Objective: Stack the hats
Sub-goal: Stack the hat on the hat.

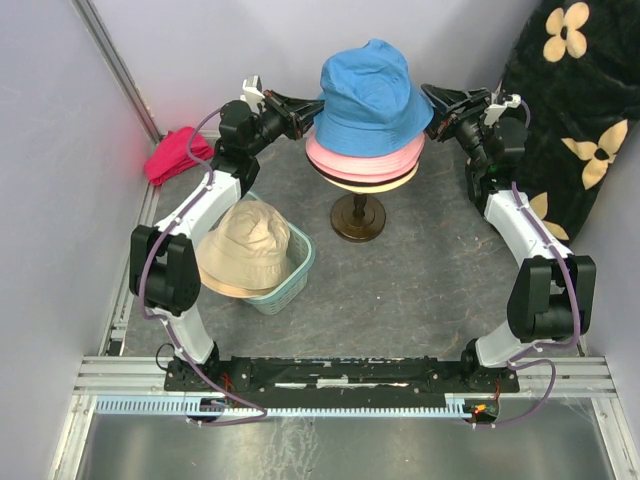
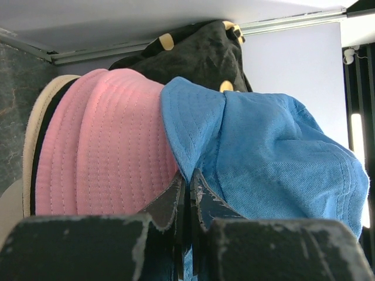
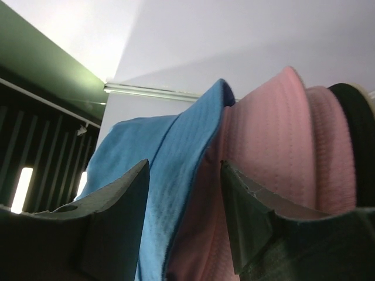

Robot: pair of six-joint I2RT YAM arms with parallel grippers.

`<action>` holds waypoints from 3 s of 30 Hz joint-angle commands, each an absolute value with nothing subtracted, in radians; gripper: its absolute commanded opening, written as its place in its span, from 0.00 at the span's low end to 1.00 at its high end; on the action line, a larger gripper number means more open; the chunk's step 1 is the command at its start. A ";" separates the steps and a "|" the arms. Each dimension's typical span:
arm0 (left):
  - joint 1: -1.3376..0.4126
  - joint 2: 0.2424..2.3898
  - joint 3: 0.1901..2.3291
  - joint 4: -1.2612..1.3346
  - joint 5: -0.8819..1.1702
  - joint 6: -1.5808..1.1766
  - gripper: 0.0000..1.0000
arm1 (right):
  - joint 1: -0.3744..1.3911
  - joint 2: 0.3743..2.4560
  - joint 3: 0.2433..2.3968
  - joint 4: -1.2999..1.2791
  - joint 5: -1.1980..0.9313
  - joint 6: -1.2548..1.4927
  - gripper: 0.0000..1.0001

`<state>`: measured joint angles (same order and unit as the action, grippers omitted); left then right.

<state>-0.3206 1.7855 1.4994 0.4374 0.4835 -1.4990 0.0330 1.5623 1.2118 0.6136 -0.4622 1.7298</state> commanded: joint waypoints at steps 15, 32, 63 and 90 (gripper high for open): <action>-0.335 1.849 1.502 0.352 0.500 -1.430 0.03 | 0.048 1.635 1.301 0.804 -0.482 1.878 0.32; -0.337 1.842 1.372 0.442 0.468 -1.487 0.03 | 0.061 1.668 1.185 0.753 -0.439 1.789 0.01; -0.362 1.819 1.352 0.086 0.404 -1.358 0.03 | 0.074 1.612 1.040 0.436 -0.448 1.558 0.01; -0.397 1.752 1.239 0.493 0.508 -1.501 0.10 | 0.062 1.695 1.361 0.369 -0.470 1.556 0.14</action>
<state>-0.3737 1.7317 1.3266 0.6075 0.4206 -1.4960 0.0566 1.6737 1.3624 0.4835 -0.4587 1.6066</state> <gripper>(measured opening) 0.081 0.082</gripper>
